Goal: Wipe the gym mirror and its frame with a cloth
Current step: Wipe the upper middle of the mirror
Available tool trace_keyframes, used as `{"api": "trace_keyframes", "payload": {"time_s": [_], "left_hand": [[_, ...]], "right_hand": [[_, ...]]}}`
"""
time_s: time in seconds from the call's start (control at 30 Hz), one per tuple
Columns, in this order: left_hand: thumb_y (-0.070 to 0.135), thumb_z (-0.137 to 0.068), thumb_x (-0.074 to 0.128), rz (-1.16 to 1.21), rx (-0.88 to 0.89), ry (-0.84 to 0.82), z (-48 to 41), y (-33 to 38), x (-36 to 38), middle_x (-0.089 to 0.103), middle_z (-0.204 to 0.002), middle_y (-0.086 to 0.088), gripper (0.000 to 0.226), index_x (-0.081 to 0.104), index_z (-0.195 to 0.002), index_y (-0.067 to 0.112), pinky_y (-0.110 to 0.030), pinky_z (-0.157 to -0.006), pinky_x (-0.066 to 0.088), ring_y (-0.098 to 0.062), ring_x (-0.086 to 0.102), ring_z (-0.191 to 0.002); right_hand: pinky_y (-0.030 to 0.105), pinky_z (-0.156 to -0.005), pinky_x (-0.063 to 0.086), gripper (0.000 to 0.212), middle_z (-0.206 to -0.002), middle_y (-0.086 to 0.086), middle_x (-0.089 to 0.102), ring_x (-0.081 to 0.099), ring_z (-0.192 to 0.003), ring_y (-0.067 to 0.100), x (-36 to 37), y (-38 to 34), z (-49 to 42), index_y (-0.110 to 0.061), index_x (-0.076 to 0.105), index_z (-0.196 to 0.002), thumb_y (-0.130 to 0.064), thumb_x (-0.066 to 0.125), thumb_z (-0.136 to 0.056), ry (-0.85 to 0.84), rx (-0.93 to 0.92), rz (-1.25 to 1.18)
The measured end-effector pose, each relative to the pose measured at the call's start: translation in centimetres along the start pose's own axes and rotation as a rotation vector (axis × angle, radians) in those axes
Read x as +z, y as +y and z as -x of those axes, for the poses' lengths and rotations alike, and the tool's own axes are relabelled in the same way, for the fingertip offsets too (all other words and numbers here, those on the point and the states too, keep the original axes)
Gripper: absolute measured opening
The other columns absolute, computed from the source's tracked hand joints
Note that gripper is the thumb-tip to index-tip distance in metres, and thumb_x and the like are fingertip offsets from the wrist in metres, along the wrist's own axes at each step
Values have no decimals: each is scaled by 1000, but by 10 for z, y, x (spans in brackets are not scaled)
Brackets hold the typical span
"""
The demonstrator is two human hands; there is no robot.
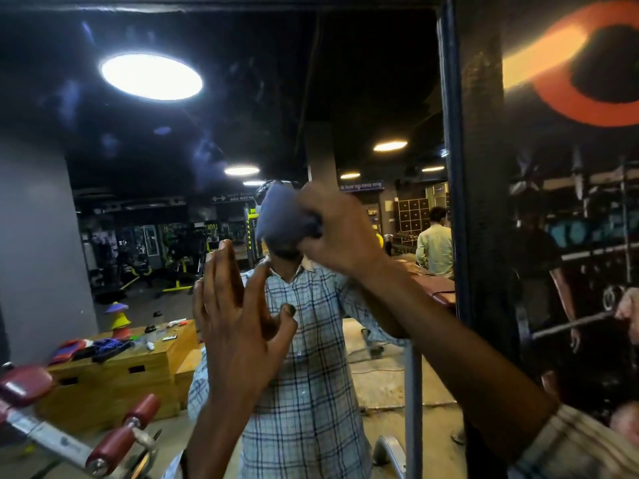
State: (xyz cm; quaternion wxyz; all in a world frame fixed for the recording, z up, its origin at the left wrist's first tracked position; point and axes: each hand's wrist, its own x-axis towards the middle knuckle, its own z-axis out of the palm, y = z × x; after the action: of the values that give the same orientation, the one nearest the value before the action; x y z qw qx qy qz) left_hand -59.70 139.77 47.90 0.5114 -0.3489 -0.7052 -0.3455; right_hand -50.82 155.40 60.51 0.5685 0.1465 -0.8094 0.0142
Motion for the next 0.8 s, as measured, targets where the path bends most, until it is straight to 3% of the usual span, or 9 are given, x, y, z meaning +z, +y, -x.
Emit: {"api": "trace_keyframes", "payload": {"time_s": [0.1,0.17,0.2,0.27,0.37,0.5,0.6,0.7,0.8], "left_hand": [[50,-84,68,1,5,-20,2,6,3,4,-174,-7,70,54,-149,27,-59,-126,11,-28,2,-161],[49,-84,69,-2,5,-18,4,13,7,4,-174,-7,69,55,-148,27,-60,-126,12,-28,1,-161],[49,-83,69,-2,8,-13,4,16,9,4,-174,-8,69,56,-147,27,-60,-125,12,-29,2,-161],[49,-82,70,-3,18,-4,5,23,14,5,-174,-10,69,57,-146,26,-61,-125,10,-29,2,-160],[48,-82,70,5,10,6,6,32,21,4,-173,-11,70,57,-146,26,-59,-126,6,-29,0,-161],[47,-83,70,10,-3,27,8,39,26,7,-173,-14,69,57,-147,23,-58,-126,7,-30,1,-160],[46,-84,69,13,3,19,11,42,29,7,-173,-13,68,57,-147,24,-61,-125,10,-30,1,-160],[46,-85,70,14,28,3,16,42,30,7,-173,-13,68,56,-148,24,-62,-125,12,-32,3,-160],[43,-86,70,22,43,-13,22,41,29,6,-173,-13,67,55,-149,24,-59,-126,11,-32,2,-160]], "right_hand": [[3,-81,44,46,-113,-18,50,52,-94,-5,-35,23,-6,-27,61,-115,-7,80,-79,346,322,-80],[2,-85,46,44,-118,-18,51,54,-95,-9,-49,39,14,-29,57,-115,-6,77,-82,544,467,-118],[9,-87,50,41,-118,-16,54,56,-97,-6,-52,44,28,-26,58,-113,-7,76,-82,546,461,-74],[22,-88,54,37,-115,-9,57,56,-100,2,-50,52,63,-19,62,-110,-6,77,-79,308,316,-3],[27,-88,54,37,-113,-6,61,59,-101,8,-65,71,101,-19,65,-108,-7,83,-78,33,164,-13],[8,-81,49,42,-109,-5,61,60,-95,5,-83,78,105,-26,59,-104,-1,79,-77,486,518,-58],[7,-83,47,48,-111,-15,55,56,-97,-5,-50,50,121,-33,55,-105,-6,82,-76,304,441,-91],[28,-81,53,36,-107,-13,60,59,-93,5,-36,49,147,-27,60,-106,-14,79,-78,41,194,-108],[25,-82,54,33,-103,-4,64,62,-93,9,-48,59,155,-22,64,-103,-13,79,-75,269,312,-179]]}}
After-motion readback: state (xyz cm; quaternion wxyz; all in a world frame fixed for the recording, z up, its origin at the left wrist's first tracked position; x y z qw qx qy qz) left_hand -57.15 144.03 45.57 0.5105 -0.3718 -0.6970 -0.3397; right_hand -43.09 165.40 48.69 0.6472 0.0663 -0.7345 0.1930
